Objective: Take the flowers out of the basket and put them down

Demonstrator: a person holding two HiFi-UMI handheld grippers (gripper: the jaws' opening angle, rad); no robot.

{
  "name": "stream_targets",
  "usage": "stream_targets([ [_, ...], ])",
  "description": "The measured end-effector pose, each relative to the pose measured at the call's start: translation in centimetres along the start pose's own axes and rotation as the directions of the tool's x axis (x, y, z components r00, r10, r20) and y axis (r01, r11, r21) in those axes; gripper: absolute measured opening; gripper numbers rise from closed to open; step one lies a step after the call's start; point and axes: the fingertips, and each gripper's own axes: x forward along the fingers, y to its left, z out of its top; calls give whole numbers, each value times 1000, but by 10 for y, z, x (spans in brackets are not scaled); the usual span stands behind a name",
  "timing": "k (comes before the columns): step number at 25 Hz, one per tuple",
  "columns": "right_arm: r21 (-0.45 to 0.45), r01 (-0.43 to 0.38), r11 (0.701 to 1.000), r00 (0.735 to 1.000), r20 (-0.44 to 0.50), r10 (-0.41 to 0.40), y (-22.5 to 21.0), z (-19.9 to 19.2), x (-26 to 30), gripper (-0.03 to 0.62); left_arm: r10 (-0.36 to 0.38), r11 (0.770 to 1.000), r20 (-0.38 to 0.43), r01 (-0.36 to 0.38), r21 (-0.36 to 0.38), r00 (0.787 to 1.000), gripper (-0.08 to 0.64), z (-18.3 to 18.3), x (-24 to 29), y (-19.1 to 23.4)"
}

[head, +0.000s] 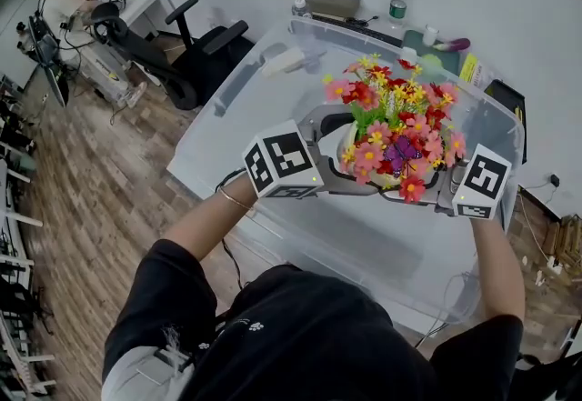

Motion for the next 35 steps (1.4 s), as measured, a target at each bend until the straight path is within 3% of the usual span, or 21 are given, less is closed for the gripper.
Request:
stream_targets([
  [23, 28, 17, 999, 998, 62, -19, 8, 15, -2, 457, -9, 1000, 61, 9, 8, 998, 520, 15, -10, -8],
  [35, -5, 32, 999, 999, 37, -32, 15, 36, -7, 457, -7, 999, 114, 3, 33, 993, 520, 35, -20, -13],
])
